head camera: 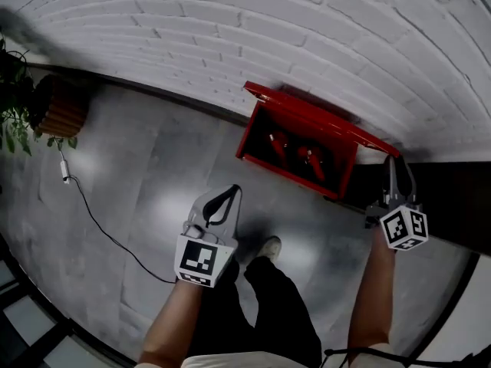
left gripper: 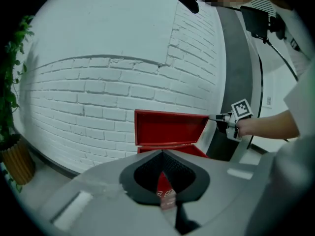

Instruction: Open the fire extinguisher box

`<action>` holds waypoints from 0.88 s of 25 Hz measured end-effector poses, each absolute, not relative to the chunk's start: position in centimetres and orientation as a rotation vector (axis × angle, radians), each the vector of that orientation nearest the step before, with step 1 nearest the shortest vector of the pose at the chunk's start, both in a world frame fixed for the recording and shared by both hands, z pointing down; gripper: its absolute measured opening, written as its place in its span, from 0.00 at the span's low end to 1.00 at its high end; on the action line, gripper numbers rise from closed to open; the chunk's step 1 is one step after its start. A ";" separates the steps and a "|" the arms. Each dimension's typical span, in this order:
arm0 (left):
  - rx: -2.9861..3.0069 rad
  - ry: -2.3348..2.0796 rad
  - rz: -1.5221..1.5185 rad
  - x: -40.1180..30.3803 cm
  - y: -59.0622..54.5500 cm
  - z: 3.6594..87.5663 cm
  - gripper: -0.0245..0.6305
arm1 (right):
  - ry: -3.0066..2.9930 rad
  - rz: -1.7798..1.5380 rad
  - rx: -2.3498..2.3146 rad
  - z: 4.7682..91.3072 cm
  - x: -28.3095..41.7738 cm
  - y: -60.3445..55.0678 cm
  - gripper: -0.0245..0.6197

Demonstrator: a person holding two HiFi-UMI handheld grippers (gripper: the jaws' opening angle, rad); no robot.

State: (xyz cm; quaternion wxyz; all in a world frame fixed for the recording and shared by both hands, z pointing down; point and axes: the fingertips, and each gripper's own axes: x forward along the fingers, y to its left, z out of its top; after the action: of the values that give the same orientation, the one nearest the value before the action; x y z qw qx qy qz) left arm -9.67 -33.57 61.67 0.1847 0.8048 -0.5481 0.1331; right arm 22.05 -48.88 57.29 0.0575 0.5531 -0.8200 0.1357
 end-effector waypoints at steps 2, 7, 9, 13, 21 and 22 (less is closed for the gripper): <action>2.257 -1.560 0.371 -10.0 -33.6 61.3 0.04 | -2.477 0.414 1.748 56.9 22.1 -50.9 0.20; 2.258 -1.591 0.349 -10.2 -33.4 59.7 0.04 | -2.458 0.410 1.773 56.6 22.8 -54.5 0.16; 2.250 -1.608 0.347 -10.5 -33.4 59.3 0.04 | -2.463 0.407 1.745 56.7 22.7 -55.4 0.15; 2.225 -1.647 0.318 -10.9 -33.9 58.8 0.04 | -2.472 0.386 1.649 57.4 21.9 -55.8 0.12; 2.225 -1.637 0.354 -11.3 -33.9 57.2 0.04 | -2.479 0.329 1.548 56.2 21.8 -47.9 0.10; 2.236 -1.635 0.357 -11.4 -34.1 56.3 0.04 | -2.489 0.324 1.534 55.4 21.7 -46.5 0.10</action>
State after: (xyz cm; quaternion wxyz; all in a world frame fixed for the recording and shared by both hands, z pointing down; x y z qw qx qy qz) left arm -11.42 -34.12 56.30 0.1734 0.7886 -0.5764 0.1258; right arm 21.70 -46.47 55.40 0.1001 0.5188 -0.8419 0.1095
